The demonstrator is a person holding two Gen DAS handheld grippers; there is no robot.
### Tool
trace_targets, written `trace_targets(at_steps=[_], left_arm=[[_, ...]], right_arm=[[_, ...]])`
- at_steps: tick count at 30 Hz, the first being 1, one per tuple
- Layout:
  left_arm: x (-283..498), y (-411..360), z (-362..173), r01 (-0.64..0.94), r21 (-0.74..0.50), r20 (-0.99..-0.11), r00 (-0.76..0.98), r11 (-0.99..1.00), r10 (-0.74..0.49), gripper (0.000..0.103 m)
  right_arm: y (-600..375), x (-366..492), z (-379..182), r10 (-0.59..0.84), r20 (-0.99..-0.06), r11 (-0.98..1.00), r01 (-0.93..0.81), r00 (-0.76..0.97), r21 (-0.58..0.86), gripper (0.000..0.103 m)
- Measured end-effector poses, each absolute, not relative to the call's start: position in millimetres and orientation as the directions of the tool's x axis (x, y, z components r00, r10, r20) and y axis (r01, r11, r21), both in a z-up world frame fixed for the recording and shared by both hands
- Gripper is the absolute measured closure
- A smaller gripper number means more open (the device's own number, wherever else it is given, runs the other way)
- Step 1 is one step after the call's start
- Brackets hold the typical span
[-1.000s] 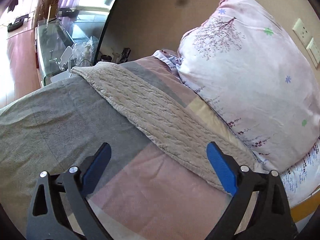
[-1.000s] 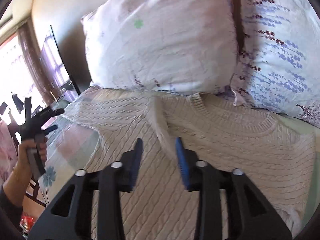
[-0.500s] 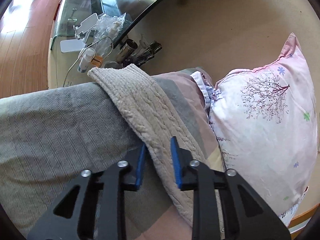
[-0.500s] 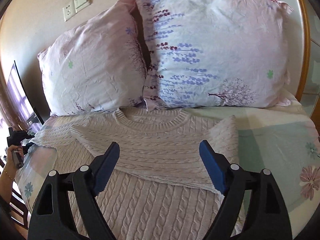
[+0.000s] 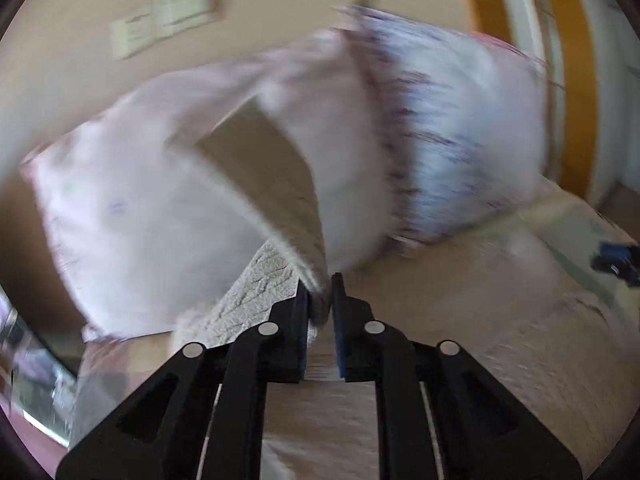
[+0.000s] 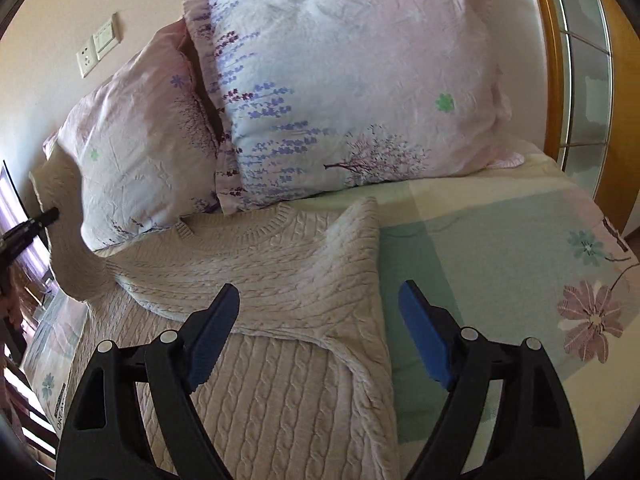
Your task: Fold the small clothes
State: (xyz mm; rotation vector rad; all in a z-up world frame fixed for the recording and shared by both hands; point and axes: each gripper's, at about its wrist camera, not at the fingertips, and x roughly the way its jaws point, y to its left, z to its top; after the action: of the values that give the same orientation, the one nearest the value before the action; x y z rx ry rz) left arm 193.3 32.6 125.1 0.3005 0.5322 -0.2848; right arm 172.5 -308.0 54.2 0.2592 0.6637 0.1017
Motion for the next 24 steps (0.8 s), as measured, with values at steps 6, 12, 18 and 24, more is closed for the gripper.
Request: trace_targets(at_steps=[6,12,18,24], left_arm=[[193.1,-27.1,52.7,0.470,0.261,-0.700,0.694,0.843,-0.169,0.059],[125.5,88.7,50.1,0.268,0.069,-0.733,0.667,0.961,-0.133,0.035],[57.1,161.6,13.3,0.104,-0.258,-0.787,0.555,0.961,-0.271,0.039],[0.3,158.6,2.3,0.122,-0.498,-0.699,0.530,0.859,-0.480,0.066]], right_arm=[[-330.8,142.4,44.0,0.210,-0.637,0.947,0.008,0.742,0.322,0.020],[-359.8,89.3,23.0,0.332,-0.679,0.887,0.028,0.654,0.461,0.029],[-350.8,49.8,-14.0,0.480,-0.693,0.805,0.043,0.538,0.591,0.053],[-335.4,12.9,-27.9,0.599,-0.639,0.731,-0.002,0.483,0.683,0.082]])
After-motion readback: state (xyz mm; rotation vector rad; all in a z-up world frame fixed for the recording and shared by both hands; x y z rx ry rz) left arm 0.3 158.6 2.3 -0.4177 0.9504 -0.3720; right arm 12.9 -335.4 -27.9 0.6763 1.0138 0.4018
